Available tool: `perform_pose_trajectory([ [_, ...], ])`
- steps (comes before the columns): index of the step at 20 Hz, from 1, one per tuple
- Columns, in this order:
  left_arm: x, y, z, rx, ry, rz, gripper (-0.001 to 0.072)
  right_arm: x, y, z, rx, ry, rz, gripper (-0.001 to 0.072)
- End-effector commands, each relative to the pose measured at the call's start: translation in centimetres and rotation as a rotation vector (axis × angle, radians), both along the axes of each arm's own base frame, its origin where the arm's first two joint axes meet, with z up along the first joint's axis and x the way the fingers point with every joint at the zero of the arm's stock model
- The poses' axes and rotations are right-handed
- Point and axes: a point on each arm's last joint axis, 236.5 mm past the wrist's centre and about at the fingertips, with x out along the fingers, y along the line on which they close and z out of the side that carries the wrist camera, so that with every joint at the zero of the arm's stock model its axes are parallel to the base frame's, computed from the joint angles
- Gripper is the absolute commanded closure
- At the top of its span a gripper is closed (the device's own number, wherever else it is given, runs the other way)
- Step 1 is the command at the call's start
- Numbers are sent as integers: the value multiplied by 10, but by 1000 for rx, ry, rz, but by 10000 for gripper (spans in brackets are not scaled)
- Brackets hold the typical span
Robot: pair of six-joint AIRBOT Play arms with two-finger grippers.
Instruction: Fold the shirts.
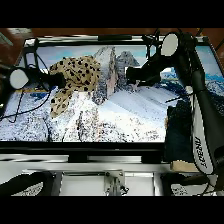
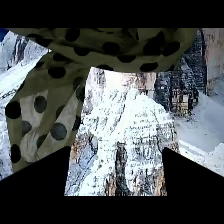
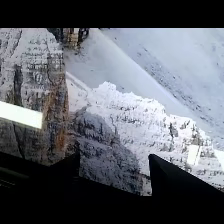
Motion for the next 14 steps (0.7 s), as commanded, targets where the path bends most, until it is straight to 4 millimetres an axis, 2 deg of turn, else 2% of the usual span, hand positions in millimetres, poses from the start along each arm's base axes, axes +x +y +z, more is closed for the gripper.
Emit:
perform_pose_trajectory([
  [1, 50, 1, -40, 90, 18, -80, 21, -2, 0, -1, -5, 2, 16, 164],
  [3, 76, 5, -69, 113, 59, -81, 22, -2, -1, -1, -19, -10, 50, 165],
  [5, 95, -5, -103, 102, 106, -96, 23, 1, -9, -3, -60, -28, 59, 164],
  [7, 98, -33, -138, 33, 160, -173, 33, 14, -35, -7, -168, -66, 15, 165],
  [9, 107, -39, -166, 13, 170, -173, 39, 26, -60, -7, -251, -102, -57, 165],
  [12, 110, -41, -195, 15, 197, -184, 42, 35, -73, -5, -254, -120, -96, 164],
  [14, 116, -42, -200, 12, 178, -183, 52, 41, -79, -3, -248, -133, -126, 165],
])
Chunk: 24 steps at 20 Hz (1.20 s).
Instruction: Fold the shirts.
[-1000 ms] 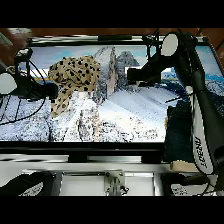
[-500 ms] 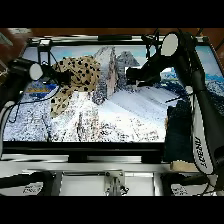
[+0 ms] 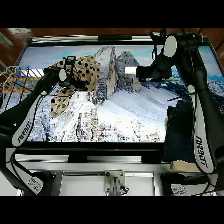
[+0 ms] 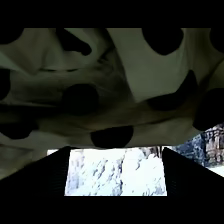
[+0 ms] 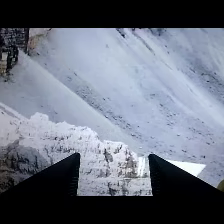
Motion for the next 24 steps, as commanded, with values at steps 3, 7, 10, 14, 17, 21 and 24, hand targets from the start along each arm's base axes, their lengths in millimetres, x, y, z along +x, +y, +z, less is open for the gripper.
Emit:
perform_pose_trajectory([
  [3, 32, -10, -6, -40, -120, -4, 107, 14, -14, 4, -15, -51, -50, 165],
  [7, 32, -9, -17, -37, -107, -3, 284, 14, -14, 4, -14, -50, -51, 165],
  [10, 29, -8, -25, -31, -81, -2, 639, 14, -14, 4, -11, -48, -58, 165],
  [14, 40, 1, 6, -36, -108, 13, 665, 14, -14, 4, -10, -48, -61, 164],
  [17, 53, 2, 36, -48, -156, 19, 668, 14, -14, 4, -11, -48, -61, 165],
  [21, 60, -5, 87, -65, -248, 0, 669, 15, -15, 4, -14, -50, -62, 165],
  [24, 54, -18, 174, -98, -409, -33, 669, 18, -15, 7, -13, -71, -57, 165],
])
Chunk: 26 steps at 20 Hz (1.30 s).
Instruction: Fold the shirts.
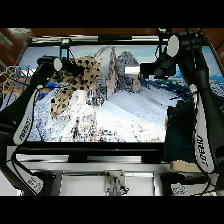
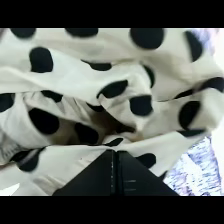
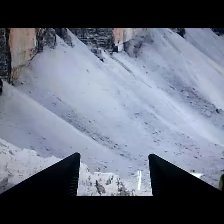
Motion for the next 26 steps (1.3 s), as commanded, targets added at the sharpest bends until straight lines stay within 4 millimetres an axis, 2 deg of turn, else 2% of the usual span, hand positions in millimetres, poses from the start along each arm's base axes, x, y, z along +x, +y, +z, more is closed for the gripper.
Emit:
perform_pose_trajectory([
  [1, -12, -12, 105, -43, -192, -29, 669, 6, 1, 9, 0, -42, 16, 165],
  [3, -44, -23, 199, -93, -357, -59, 669, 14, -1, 40, 5, -121, 14, 165],
  [4, -70, -30, 249, -125, -449, -82, 669, 20, -5, 65, 4, -194, 5, 165],
  [6, -125, -47, 324, -194, -579, -142, 669, 30, -19, 123, -10, -391, -22, 165],
  [8, -180, -74, 366, -293, -622, -234, 669, 25, -35, 192, 0, -604, -68, 165],
  [10, -225, -103, 386, -359, -627, -332, 669, 2, -55, 252, 25, -763, -131, 165],
  [11, -240, -116, 388, -372, -620, -373, 668, -12, -63, 271, 32, -806, -150, 165],
  [12, -250, -130, 385, -379, -604, -410, 668, -28, -69, 287, 42, -835, -159, 165],
  [14, -255, -157, 363, -384, -538, -457, 666, -55, -77, 305, 57, -859, -171, 165],
  [15, -251, -171, 344, -401, -479, -454, 666, -65, -82, 313, 58, -875, -178, 165],
  [17, -242, -205, 292, -451, -314, -429, 666, -81, -93, 330, 48, -922, -196, 165],
  [20, -262, -278, 233, -526, -125, -531, 663, -97, -101, 339, 44, -939, -210, 165],
  [21, -269, -295, 215, -491, -107, -578, 577, -99, -102, 336, 40, -924, -212, 165],
  [22, -270, -301, 198, -437, -99, -604, 138, -99, -103, 333, 34, -911, -212, 165],
  [23, -263, -292, 182, -361, -87, -597, -11, -98, -103, 330, 26, -903, -207, 165],
  [24, -250, -269, 169, -264, -77, -566, -11, -98, -103, 325, 19, -886, -206, 165],
  [26, -209, -188, 149, -51, -45, -430, -10, -96, -101, 299, -5, -801, -197, 165],
])
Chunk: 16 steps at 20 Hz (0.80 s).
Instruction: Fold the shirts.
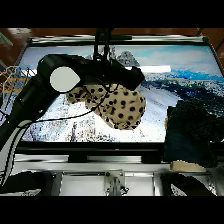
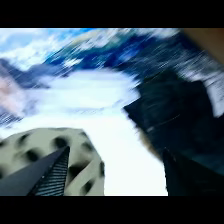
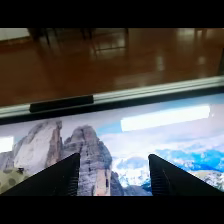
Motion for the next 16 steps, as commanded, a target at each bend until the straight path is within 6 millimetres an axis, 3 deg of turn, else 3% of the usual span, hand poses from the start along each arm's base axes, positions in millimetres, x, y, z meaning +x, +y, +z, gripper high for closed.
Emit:
perform_pose_trajectory([
  [1, 50, 115, -47, 343, 36, 198, -10, -1, 0, -42, -27, 147, -3, 165],
  [3, 83, 213, -62, 451, 119, 393, -10, 1, 10, -93, -40, 331, 20, 164],
  [4, 92, 251, -74, 462, 189, 464, -11, 3, 20, -118, -43, 416, 48, 165],
  [5, 100, 282, -89, 448, 262, 520, -13, 7, 31, -143, -38, 501, 80, 164],
  [7, 115, 315, -122, 386, 375, 581, -13, 17, 56, -186, -29, 628, 157, 164],
  [9, 133, 331, -154, 363, 429, 612, -13, 31, 77, -223, -12, 725, 210, 164],
  [11, 152, 331, -185, 376, 433, 605, -13, 43, 88, -252, -6, 795, 225, 164],
  [16, 179, 297, -250, 389, 438, 554, -13, 60, 95, -301, -23, 906, 224, 163],
])
